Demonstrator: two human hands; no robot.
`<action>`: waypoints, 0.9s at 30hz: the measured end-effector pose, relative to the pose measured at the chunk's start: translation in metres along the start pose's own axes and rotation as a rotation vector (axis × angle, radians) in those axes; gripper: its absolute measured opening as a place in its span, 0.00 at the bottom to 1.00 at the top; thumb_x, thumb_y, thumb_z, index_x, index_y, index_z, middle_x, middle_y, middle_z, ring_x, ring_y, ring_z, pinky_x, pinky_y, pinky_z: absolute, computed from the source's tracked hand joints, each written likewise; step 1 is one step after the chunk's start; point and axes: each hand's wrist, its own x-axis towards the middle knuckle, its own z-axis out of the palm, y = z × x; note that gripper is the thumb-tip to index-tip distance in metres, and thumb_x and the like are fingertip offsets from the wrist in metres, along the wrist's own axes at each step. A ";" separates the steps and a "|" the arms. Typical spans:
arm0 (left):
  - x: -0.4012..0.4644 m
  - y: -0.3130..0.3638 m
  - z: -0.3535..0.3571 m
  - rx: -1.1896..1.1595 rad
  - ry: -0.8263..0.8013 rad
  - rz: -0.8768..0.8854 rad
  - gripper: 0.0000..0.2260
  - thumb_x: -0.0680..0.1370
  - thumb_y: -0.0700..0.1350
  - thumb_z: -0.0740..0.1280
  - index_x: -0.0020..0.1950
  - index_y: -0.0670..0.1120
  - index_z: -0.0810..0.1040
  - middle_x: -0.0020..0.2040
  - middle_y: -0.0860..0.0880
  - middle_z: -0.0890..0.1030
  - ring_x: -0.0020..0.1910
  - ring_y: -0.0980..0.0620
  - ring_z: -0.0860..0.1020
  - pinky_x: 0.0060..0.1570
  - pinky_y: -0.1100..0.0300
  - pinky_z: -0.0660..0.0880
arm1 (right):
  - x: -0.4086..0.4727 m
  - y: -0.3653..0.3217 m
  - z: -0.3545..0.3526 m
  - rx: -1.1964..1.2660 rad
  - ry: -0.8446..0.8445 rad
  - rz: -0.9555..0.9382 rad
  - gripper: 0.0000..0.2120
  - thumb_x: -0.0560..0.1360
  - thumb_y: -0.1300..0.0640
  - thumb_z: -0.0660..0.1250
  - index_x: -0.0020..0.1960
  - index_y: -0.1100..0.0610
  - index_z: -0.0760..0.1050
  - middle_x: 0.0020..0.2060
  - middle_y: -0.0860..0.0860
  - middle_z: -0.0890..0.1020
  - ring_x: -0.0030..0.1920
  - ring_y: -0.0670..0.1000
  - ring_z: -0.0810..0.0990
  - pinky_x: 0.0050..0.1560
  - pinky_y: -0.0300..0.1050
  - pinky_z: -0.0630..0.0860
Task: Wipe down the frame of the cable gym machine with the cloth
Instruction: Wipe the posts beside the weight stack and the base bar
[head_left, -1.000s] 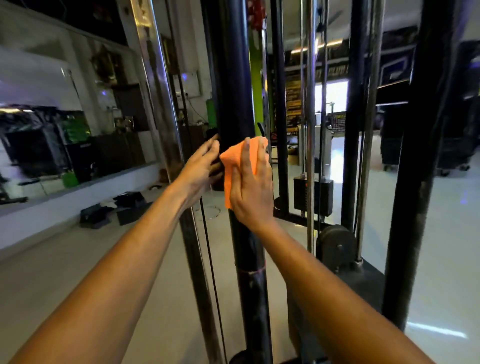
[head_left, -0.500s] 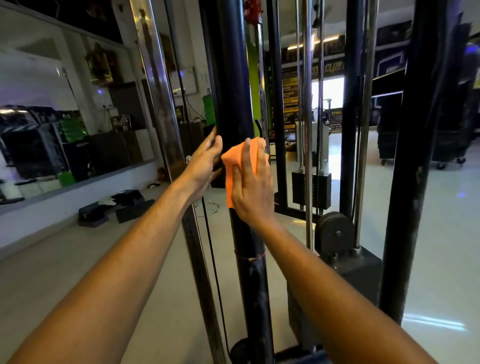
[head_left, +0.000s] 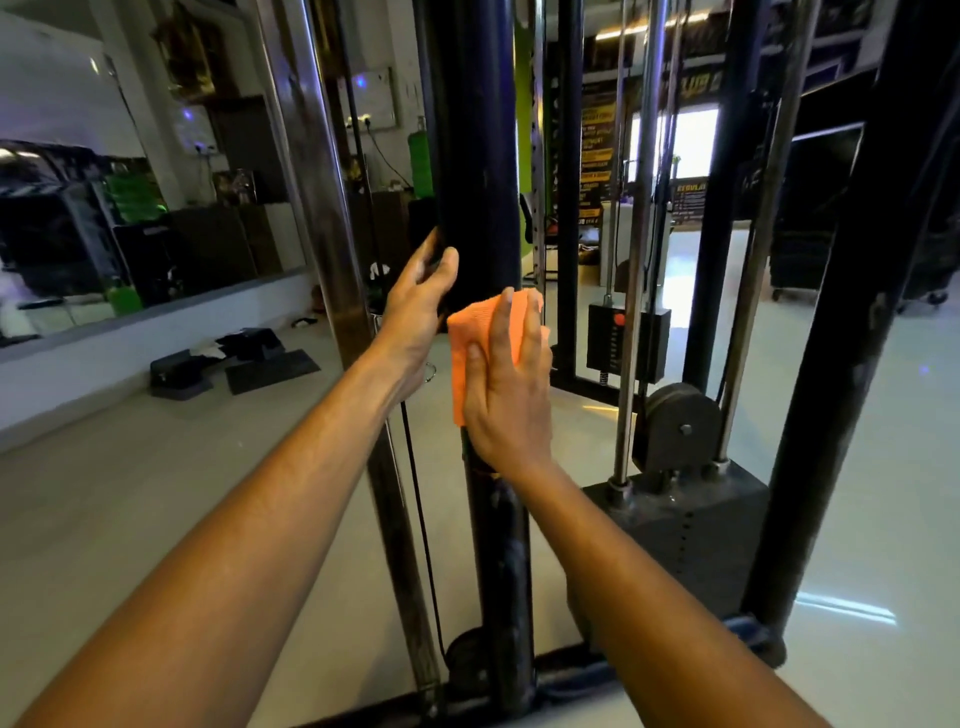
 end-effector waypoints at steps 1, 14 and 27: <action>-0.002 -0.006 0.000 -0.001 0.010 -0.010 0.24 0.86 0.57 0.65 0.83 0.62 0.66 0.64 0.70 0.76 0.69 0.64 0.73 0.75 0.55 0.69 | -0.009 0.007 0.006 -0.012 0.006 -0.017 0.35 0.90 0.40 0.54 0.87 0.37 0.35 0.88 0.49 0.40 0.85 0.62 0.53 0.75 0.71 0.72; -0.033 -0.049 -0.007 -0.016 -0.028 -0.060 0.18 0.87 0.50 0.65 0.77 0.61 0.71 0.67 0.62 0.81 0.70 0.61 0.78 0.68 0.61 0.76 | -0.033 0.026 0.024 -0.018 0.065 -0.030 0.34 0.90 0.42 0.56 0.88 0.44 0.41 0.88 0.55 0.41 0.86 0.61 0.53 0.77 0.69 0.69; -0.080 -0.098 -0.005 0.011 -0.076 -0.138 0.26 0.88 0.53 0.64 0.85 0.60 0.61 0.72 0.63 0.74 0.74 0.60 0.71 0.77 0.54 0.67 | -0.107 0.068 0.034 -0.026 -0.065 -0.001 0.34 0.90 0.39 0.51 0.88 0.45 0.37 0.88 0.54 0.36 0.87 0.63 0.52 0.79 0.70 0.67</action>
